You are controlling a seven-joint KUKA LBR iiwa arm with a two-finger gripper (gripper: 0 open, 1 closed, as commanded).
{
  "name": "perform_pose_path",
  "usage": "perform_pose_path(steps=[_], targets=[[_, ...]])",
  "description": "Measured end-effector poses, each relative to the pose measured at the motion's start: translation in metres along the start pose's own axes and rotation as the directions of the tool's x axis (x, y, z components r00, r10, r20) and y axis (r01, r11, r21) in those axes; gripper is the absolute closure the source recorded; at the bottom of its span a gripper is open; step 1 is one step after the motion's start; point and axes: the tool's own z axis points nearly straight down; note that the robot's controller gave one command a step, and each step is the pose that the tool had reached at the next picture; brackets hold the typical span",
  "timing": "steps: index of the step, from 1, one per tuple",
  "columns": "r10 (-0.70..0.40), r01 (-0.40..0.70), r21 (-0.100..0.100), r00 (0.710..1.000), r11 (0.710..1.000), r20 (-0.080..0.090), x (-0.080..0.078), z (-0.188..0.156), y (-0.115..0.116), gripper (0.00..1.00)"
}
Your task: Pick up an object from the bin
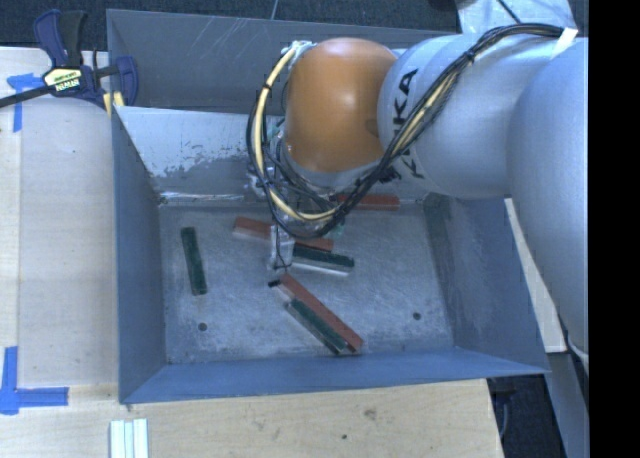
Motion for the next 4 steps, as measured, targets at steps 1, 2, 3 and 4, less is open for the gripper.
perform_pose_path(steps=[1,2,3,4], targets=[[0.007,-0.007,0.0,1.0,1.0,-0.01,-0.004,0.074,-0.011,0.0],[0.045,-0.045,0.0,0.999,0.999,-0.004,-0.006,0.071,-0.059,1.0],[0.045,-0.045,0.0,0.999,0.999,-0.005,-0.006,0.071,-0.059,1.0],[0.045,-0.045,0.0,0.999,0.999,-0.005,-0.006,0.071,-0.059,1.0]])
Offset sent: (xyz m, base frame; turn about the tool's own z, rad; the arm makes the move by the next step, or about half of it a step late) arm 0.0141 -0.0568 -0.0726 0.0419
